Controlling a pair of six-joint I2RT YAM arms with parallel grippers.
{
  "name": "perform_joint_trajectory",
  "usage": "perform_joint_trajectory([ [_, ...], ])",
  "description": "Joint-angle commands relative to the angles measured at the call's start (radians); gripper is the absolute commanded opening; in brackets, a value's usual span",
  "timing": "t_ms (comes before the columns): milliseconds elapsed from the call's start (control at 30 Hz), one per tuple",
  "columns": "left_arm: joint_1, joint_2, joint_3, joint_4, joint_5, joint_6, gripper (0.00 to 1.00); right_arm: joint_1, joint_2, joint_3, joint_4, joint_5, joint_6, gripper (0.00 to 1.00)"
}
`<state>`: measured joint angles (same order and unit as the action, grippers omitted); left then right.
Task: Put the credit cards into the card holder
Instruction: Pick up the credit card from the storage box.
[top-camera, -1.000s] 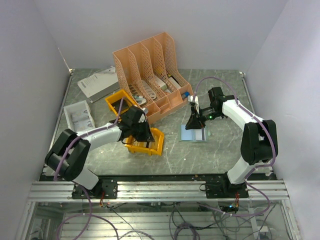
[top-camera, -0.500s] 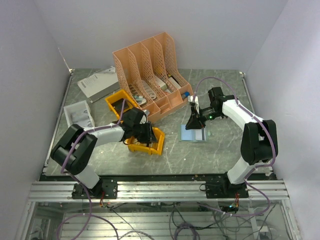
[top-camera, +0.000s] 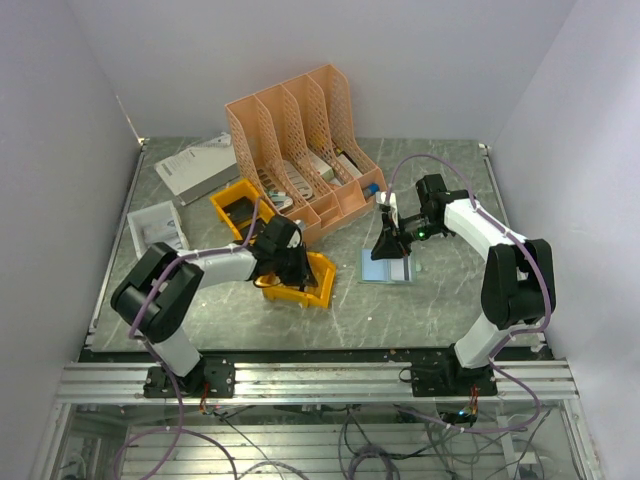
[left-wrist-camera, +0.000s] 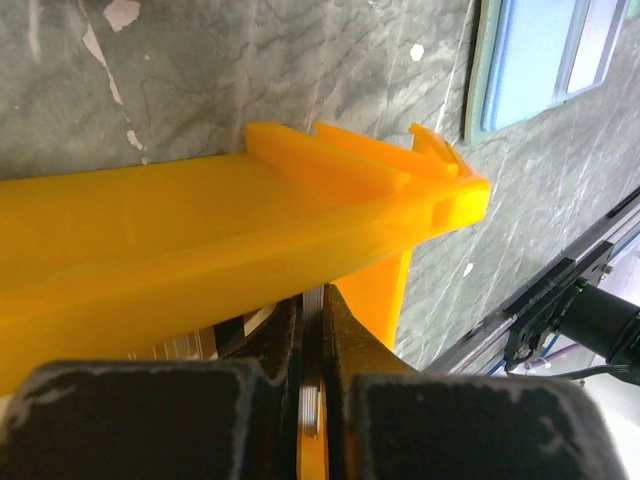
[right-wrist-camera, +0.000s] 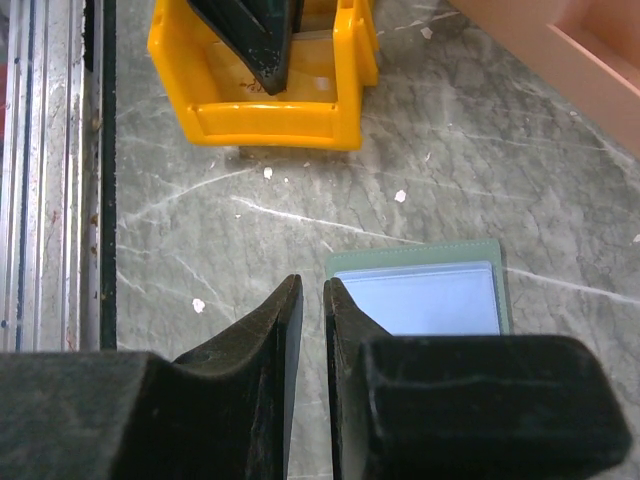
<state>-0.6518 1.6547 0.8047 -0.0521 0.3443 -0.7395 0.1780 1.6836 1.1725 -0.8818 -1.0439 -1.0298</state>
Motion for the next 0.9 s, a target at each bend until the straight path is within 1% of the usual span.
perform_joint_trajectory([
  [0, 0.001, -0.045, 0.000, -0.045, -0.020, 0.020, 0.07, -0.001, 0.013, 0.023, -0.008, -0.013, -0.014, 0.16],
  [67, 0.022, -0.083, -0.021, -0.038, -0.006, 0.019, 0.07, 0.000, 0.014, 0.023, -0.009, -0.014, -0.016, 0.16],
  [167, 0.065, -0.122, -0.074, 0.017, 0.044, 0.001, 0.07, 0.000, 0.016, 0.023, -0.013, -0.015, -0.021, 0.16],
  [333, 0.113, -0.148, -0.139, 0.113, 0.122, -0.038, 0.07, -0.001, 0.013, 0.022, -0.009, -0.015, -0.016, 0.16],
  [500, 0.147, -0.172, -0.152, 0.128, 0.139, -0.043, 0.08, 0.000, 0.015, 0.024, -0.011, -0.013, -0.018, 0.16],
  [667, 0.182, -0.197, -0.161, 0.138, 0.160, -0.052, 0.18, -0.001, 0.017, 0.022, -0.010, -0.012, -0.019, 0.16],
  [767, 0.187, -0.199, -0.162, 0.135, 0.166, -0.051, 0.25, -0.001, 0.018, 0.024, -0.013, -0.011, -0.021, 0.16],
  [867, 0.190, -0.200, -0.168, 0.129, 0.164, -0.049, 0.30, -0.001, 0.018, 0.023, -0.011, -0.011, -0.021, 0.16],
])
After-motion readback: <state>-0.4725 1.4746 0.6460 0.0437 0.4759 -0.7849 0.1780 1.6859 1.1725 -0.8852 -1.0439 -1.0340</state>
